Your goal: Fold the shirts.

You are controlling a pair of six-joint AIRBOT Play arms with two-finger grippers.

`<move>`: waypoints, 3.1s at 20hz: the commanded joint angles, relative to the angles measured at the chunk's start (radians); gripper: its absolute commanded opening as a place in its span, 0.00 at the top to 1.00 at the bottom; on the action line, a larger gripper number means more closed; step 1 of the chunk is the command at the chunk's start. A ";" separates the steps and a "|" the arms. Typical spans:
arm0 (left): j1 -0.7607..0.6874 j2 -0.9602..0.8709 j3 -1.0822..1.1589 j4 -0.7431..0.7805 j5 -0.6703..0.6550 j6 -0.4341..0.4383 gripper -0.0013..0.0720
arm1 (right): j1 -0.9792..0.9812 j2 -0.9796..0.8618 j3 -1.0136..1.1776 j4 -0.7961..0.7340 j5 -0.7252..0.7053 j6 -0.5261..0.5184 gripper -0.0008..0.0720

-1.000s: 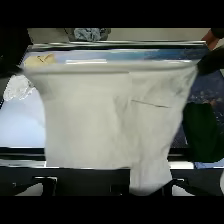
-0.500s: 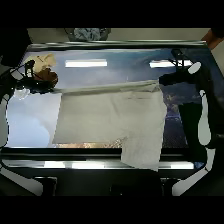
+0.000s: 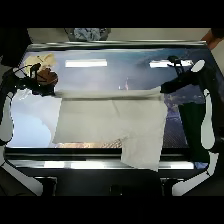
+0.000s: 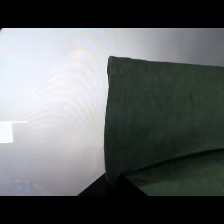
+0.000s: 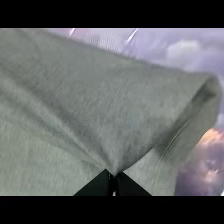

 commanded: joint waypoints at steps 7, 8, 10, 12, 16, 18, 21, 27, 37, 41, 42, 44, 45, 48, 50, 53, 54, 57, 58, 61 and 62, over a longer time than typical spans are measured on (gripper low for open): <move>-0.008 -0.044 -0.049 -0.005 -0.280 -0.014 0.94 | 0.061 0.011 -0.169 -0.074 0.061 0.086 0.91; -0.008 -0.044 -0.051 0.000 -0.298 -0.014 0.94 | 0.061 0.011 -0.169 -0.091 0.060 0.086 0.91; -0.002 -0.044 -0.051 0.018 -0.335 -0.019 0.94 | 0.061 0.010 -0.169 -0.119 0.065 0.085 0.91; 0.011 -0.041 -0.051 0.018 -0.340 -0.029 0.94 | 0.061 0.010 -0.169 -0.135 0.075 0.086 0.91; 0.006 -0.042 -0.070 0.016 -0.338 -0.029 0.94 | 0.061 -0.006 -0.169 -0.137 0.093 0.100 0.91; 0.003 -0.042 -0.088 0.016 -0.334 -0.031 0.73 | 0.061 -0.011 -0.168 -0.131 0.059 0.125 0.76; 0.034 -0.005 -0.074 0.018 -0.334 -0.074 0.19 | 0.053 0.021 -0.098 -0.137 0.123 0.077 0.15; 0.138 0.267 -0.380 0.010 -0.320 -0.091 0.36 | -0.084 0.250 -0.286 -0.146 0.286 0.054 0.15; 0.190 0.590 -1.160 -0.151 0.065 0.043 0.37 | -0.084 0.481 -0.607 -0.156 0.192 -0.010 0.17; 0.190 0.589 -1.193 -0.176 0.074 0.042 0.37 | -0.084 0.488 -0.608 -0.230 0.227 -0.017 0.17; 0.190 0.589 -1.205 -0.182 0.074 0.042 0.38 | -0.084 0.489 -0.616 -0.229 0.230 -0.017 0.17; 0.190 0.590 -1.221 -0.182 0.074 0.043 0.64 | -0.084 0.501 -0.669 -0.228 0.233 -0.017 0.17; 0.190 0.590 -1.223 -0.182 0.073 0.043 0.76 | -0.084 0.519 -0.725 -0.228 0.224 -0.022 0.17; 0.190 0.591 -1.221 -0.182 0.074 0.043 0.93 | -0.085 0.596 -0.924 -0.183 0.150 -0.058 0.17; 0.190 0.594 -1.218 -0.182 0.074 0.048 0.93 | -0.084 0.613 -1.022 -0.150 0.091 -0.062 0.17; 0.190 0.600 -1.216 -0.182 0.071 0.065 0.93 | -0.084 0.612 -1.116 -0.044 -0.001 -0.062 0.20; 0.190 0.601 -1.213 -0.182 0.071 0.069 0.93 | -0.084 0.612 -1.142 -0.035 -0.018 -0.062 0.20; 0.190 0.602 -1.201 -0.182 0.071 0.069 0.93 | -0.084 0.612 -1.198 -0.032 -0.056 -0.057 0.21; 0.190 0.603 -1.197 -0.182 0.071 0.069 0.93 | -0.084 0.612 -1.211 -0.026 -0.064 -0.053 0.21; 0.190 0.603 -1.195 -0.182 0.071 0.069 0.93 | -0.084 0.612 -1.238 -0.006 -0.117 -0.030 0.45; 0.190 0.603 -1.195 -0.182 0.072 0.069 0.93 | -0.084 0.612 -1.238 0.008 -0.132 -0.023 0.59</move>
